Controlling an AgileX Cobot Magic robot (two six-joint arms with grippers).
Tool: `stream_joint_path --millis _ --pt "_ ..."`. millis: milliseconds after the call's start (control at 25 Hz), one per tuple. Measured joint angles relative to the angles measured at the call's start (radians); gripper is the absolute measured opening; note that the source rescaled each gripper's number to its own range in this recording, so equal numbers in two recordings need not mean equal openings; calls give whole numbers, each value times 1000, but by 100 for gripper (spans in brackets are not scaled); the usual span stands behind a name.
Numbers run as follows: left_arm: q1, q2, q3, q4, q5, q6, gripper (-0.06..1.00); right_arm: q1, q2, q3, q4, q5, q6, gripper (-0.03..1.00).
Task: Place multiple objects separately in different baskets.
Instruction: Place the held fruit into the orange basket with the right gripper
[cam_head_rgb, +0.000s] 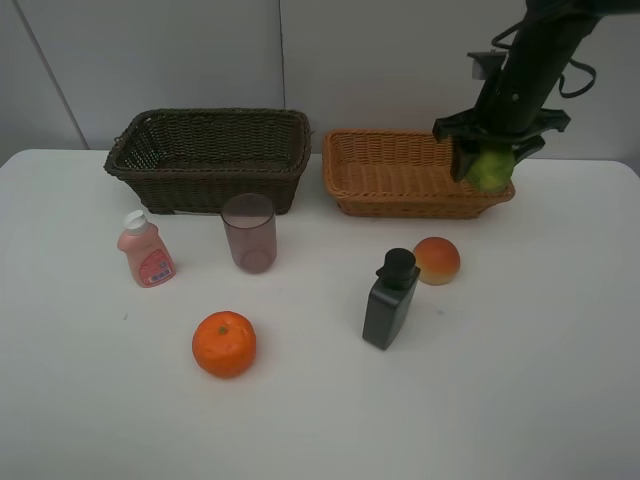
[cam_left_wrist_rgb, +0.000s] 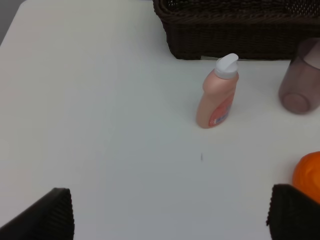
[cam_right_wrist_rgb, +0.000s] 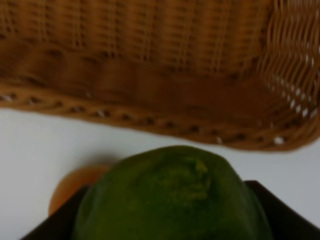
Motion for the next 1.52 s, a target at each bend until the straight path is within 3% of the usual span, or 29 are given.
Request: stream_joint_path --millis 160,440,720,880,1040,1120,1280,1520 --pt "0 0 0 0 0 0 100 9 70 -85 0 -110 1 36" --pt "0 0 0 0 0 0 100 9 131 -93 -19 -372 1 36" --pt "0 0 0 0 0 0 100 9 228 -93 -23 -450 1 36" --pt "0 0 0 0 0 0 100 9 254 -93 -23 -452 1 39" --pt "0 0 0 0 0 0 100 9 253 -93 -23 -452 3 77" --pt "0 0 0 0 0 0 100 9 243 -93 -20 -438 3 91" --pt "0 0 0 0 0 0 100 9 191 -93 13 -354 3 98" --pt "0 0 0 0 0 0 100 9 91 -93 54 -170 41 98"
